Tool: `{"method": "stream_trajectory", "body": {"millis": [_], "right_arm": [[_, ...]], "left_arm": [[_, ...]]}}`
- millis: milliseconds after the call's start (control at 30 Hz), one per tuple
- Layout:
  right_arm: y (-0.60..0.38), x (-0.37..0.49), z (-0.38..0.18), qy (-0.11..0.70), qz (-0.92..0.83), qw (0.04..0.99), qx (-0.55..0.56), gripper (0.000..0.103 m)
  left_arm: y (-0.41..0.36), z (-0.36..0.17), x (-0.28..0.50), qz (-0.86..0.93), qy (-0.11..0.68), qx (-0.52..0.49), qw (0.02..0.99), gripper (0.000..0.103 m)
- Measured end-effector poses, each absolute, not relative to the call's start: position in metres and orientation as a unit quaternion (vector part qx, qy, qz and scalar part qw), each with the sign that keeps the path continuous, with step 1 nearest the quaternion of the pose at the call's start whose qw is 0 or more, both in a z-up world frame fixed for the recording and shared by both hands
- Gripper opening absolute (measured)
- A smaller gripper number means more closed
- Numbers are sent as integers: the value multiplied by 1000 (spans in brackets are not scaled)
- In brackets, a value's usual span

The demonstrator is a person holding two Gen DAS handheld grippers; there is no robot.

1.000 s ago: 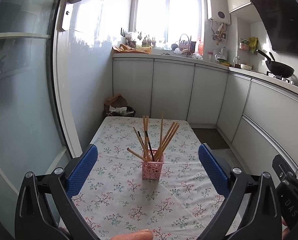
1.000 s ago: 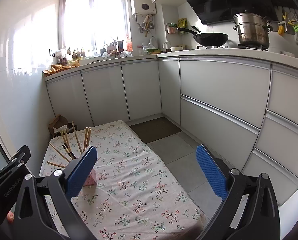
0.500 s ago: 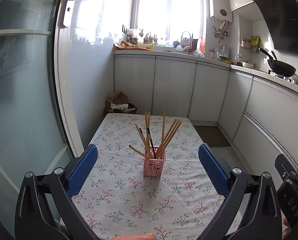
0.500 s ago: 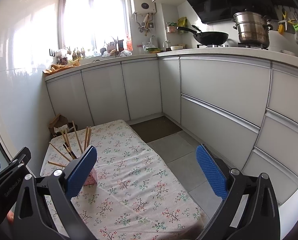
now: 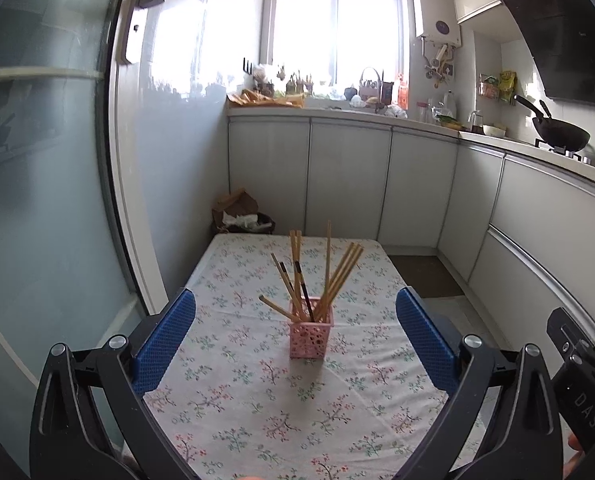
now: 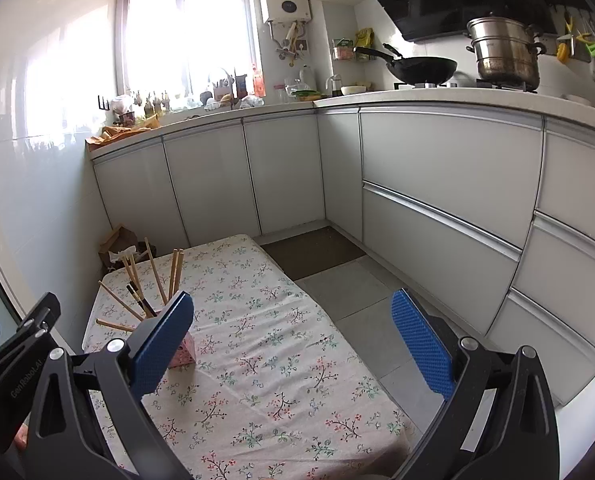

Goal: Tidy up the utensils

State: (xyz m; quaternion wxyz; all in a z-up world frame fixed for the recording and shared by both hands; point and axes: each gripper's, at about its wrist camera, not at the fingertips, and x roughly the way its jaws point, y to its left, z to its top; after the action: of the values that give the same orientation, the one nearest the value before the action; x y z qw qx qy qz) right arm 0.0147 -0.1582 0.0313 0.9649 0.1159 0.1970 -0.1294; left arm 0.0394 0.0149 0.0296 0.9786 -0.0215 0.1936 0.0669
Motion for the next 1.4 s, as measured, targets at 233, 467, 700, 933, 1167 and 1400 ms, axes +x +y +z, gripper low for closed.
{"method": "stream_trajectory", "body": {"millis": [233,467,700,933,1167,1400], "right_arm": [[-159,16,31,196,-132,965,115,97],[-160,16,31,198,-136,963,119,97],[-160,16,31,197,-135,964,118,97],[-159,17,31,199,-135,963,120,97],[-158,17,30,201,-133,963,123,97],[-160,18,28,204,-131,962,125,97]], "left_arm": [[12,30,40,50,199,-19,979,96],[9,30,40,50,204,-10,978,96],[11,29,41,53,210,-15,976,96],[12,28,41,51,212,-12,976,96],[12,28,41,53,212,-14,976,96],[12,27,44,53,219,-12,974,96]]}}
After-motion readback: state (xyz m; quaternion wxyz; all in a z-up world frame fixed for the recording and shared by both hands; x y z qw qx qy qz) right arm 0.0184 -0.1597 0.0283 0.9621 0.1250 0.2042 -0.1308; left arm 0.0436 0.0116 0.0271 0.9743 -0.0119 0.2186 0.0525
